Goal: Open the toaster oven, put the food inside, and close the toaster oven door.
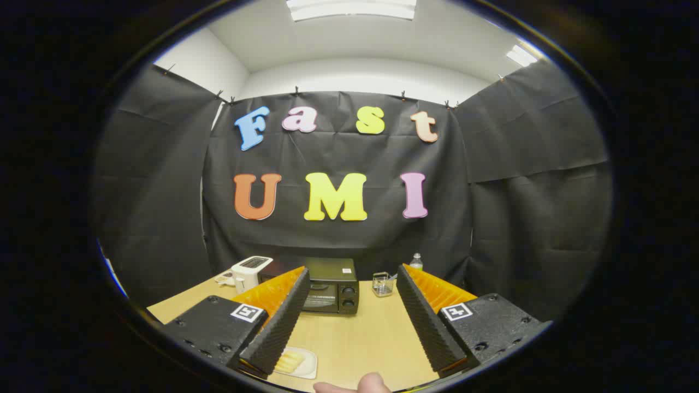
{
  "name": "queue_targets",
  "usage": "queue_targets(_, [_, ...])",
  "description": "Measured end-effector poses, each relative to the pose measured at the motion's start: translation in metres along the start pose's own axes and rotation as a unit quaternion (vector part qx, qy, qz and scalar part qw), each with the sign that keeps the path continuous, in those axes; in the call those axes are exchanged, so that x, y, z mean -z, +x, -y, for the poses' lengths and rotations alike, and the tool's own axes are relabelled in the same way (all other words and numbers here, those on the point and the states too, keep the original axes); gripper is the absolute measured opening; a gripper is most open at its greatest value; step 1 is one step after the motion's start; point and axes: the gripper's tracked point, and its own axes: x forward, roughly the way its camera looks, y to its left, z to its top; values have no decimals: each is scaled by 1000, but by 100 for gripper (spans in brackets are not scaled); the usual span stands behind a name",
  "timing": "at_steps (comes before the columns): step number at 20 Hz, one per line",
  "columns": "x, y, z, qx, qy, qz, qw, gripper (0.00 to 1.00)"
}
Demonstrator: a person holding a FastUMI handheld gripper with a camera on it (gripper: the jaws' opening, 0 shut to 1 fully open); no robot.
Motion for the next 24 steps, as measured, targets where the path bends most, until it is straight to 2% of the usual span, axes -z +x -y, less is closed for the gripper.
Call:
queue_targets(11, [3,8,-1,5,8,-1,1000,100])
queue_targets(19, [-3,10,17,31,8,17,999,100])
queue_targets(22, [-7,11,25,50,-19,32,998,100])
queue_targets(24, [-7,11,20,49,-18,37,998,100])
